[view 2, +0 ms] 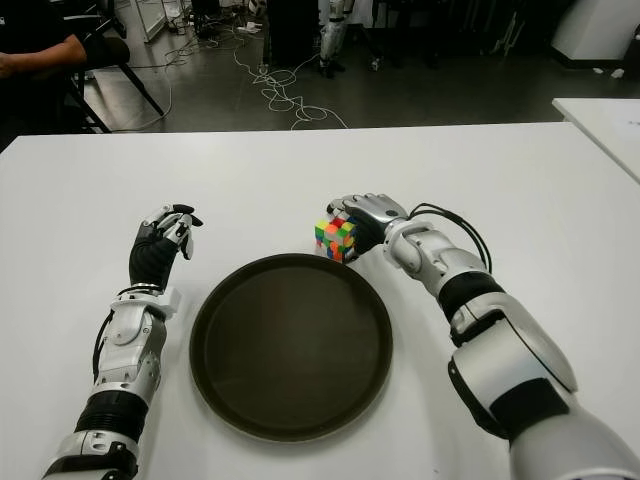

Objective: Pick up the Rubik's Cube and put it in the plate

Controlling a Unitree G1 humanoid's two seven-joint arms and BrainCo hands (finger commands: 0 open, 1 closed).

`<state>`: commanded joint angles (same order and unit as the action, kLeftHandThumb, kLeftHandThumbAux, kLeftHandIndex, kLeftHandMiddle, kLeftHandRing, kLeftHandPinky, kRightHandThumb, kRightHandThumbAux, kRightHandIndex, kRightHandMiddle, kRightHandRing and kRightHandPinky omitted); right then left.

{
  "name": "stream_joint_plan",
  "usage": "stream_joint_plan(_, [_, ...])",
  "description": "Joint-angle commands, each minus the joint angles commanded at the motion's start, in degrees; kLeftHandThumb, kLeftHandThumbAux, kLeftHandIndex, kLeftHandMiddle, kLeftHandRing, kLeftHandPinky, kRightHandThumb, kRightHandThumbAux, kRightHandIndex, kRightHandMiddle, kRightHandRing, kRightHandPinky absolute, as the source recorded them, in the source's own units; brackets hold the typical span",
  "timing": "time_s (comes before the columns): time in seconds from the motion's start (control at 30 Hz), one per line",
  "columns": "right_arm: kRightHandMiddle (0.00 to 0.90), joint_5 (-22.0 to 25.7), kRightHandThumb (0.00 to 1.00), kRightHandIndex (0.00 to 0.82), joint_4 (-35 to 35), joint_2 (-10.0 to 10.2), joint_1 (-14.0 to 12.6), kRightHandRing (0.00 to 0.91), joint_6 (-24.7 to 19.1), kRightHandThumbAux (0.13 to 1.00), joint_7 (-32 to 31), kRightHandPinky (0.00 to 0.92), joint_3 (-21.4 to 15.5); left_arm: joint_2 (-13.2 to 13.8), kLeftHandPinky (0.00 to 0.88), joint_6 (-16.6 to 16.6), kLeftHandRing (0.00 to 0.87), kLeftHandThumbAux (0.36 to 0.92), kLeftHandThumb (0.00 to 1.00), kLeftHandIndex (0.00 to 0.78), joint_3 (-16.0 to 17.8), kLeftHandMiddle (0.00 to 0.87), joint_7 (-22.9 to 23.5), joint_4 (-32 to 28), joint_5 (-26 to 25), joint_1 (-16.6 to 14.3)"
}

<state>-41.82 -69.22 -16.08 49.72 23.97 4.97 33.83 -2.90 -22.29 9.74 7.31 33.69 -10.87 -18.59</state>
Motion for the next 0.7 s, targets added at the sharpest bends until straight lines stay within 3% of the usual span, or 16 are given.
stream_joint_plan(0.4, [0.268,0.1,0.000,0.257,0.3,0.1,-0.3,0.281,-0.2,0.783,1.6,0.263,-0.1,0.4,0.805,-0.1,0.786,0.661,0.856,0.421,-0.1,0.530,0.5,0.3,0.1,0.0])
stream_joint_plan(0.7, [0.098,0.8,0.000,0.130,0.2,0.7,-1.2,0.105,-0.1,0.753,6.8,0.109,-1.3,0.7,0.803,-0.6,0.783,0.660,0.857,0.423,-0.3,0.529,-0.1,0.8,1.2,-0.1])
